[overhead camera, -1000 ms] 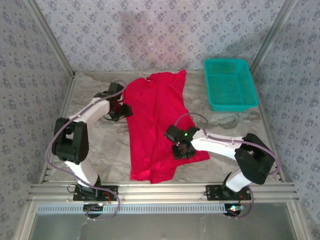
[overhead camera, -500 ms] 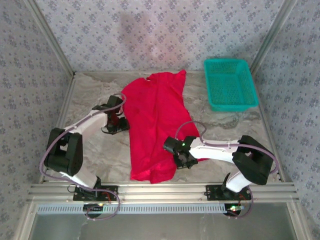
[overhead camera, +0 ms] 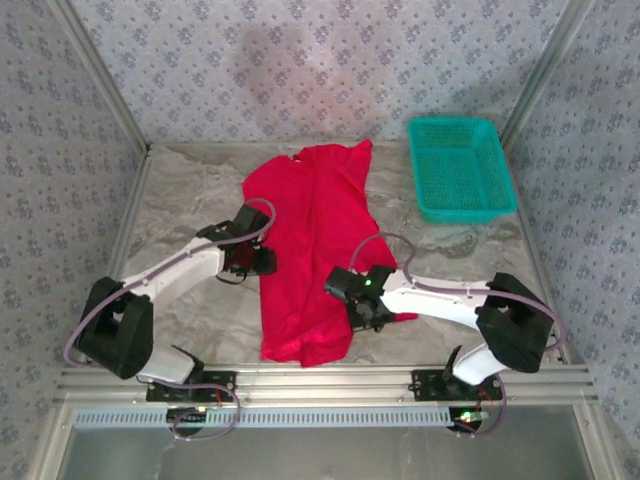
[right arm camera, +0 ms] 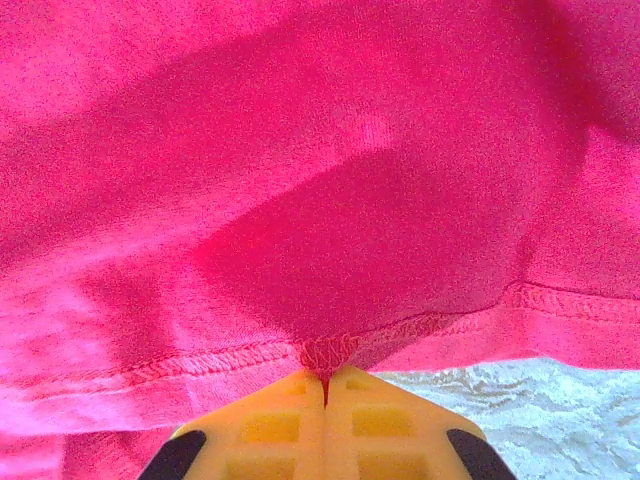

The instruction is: Fold the inside-out t-shirt

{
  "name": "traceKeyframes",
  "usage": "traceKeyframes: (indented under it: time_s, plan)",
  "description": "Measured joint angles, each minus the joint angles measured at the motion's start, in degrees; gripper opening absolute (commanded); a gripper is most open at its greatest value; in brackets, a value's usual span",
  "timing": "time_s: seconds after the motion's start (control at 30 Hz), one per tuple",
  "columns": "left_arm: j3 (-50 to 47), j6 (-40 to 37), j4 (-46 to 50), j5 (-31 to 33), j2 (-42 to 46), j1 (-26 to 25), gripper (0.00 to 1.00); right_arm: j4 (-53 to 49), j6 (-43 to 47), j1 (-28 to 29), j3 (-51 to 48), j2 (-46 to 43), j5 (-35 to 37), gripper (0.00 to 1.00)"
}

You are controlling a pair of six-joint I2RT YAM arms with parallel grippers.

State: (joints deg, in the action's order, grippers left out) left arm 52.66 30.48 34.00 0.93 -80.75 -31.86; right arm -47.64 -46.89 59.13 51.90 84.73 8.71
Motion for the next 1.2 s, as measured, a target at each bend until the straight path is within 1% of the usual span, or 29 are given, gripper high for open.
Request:
traceKeyframes:
  time_s: [0.1, 0.17, 0.23, 0.33, 0.4, 0.53, 0.63, 0.73, 0.87, 0.9, 0.93, 1.0, 1.07, 1.17, 1.2]
  plan:
    - [-2.6, -2.2, -3.7, -0.8, 4.4, -2.9, 0.70, -0.8, 0.7, -0.9, 1.9, -3.3, 0.8, 0.00]
    - [-4.9, -3.3, -7.2, -3.0, 7.7, -4.1, 0.79, -0.7, 1.3, -2.6, 2.7, -5.1, 1.0, 0.00]
    - [-7.5, -3.9, -11.3, -5.6, 10.5, -4.7, 0.83, -0.2, 1.9, -4.9, 3.4, -6.4, 1.0, 0.00]
    - [-11.1, -3.8, -16.6, -9.8, 12.7, -5.4, 0.91, 1.2, 2.9, -7.9, 4.5, -6.7, 0.4, 0.00]
    - [-12.5, -3.5, -19.5, -11.9, 12.8, -7.3, 0.92, 2.2, 3.3, -9.3, 5.0, -6.7, -0.1, 0.00]
    - [-13.2, -4.3, -23.2, -13.8, 12.2, -15.0, 0.91, 3.3, 4.3, -11.1, 6.7, -5.6, -1.1, 0.00]
    - [-13.2, -5.7, -24.0, -13.8, 10.0, -19.3, 0.90, 4.1, 5.0, -12.1, 7.5, -4.3, -1.7, 0.00]
    - [-12.9, -7.2, -23.5, -13.4, 6.1, -22.0, 0.89, 4.2, 5.7, -12.9, 7.5, -3.5, -2.2, 0.00]
    - [-11.1, -8.4, -21.5, -11.3, -0.2, -23.7, 0.86, 4.2, 6.1, -13.9, 7.6, -3.5, -2.6, 0.00]
    - [-10.3, -8.4, -21.3, -10.3, -2.0, -23.8, 0.84, 4.2, 6.2, -14.0, 7.7, -3.5, -2.6, 0.00]
    - [-9.6, -8.4, -21.0, -9.2, -3.8, -23.8, 0.78, 4.2, 6.3, -14.1, 7.7, -3.5, -2.7, 0.00]
    - [-8.3, -8.4, -20.4, -6.8, -6.8, -23.8, 0.63, 4.2, 6.5, -14.3, 7.7, -3.5, -2.9, 0.00]
    - [-6.7, -8.5, -19.0, -4.3, -9.4, -23.8, 0.43, 4.1, 6.9, -14.6, 7.7, -3.5, -3.1, 0.00]
    - [-4.3, -9.3, -15.2, -0.1, -10.6, -23.8, 0.22, 4.2, 7.3, -15.4, 7.3, -4.2, -3.2, 0.00]
    - [-3.4, -9.4, -13.9, 1.2, -10.4, -23.8, 0.17, 4.3, 7.4, -15.8, 6.7, -4.7, -3.2, 0.00]
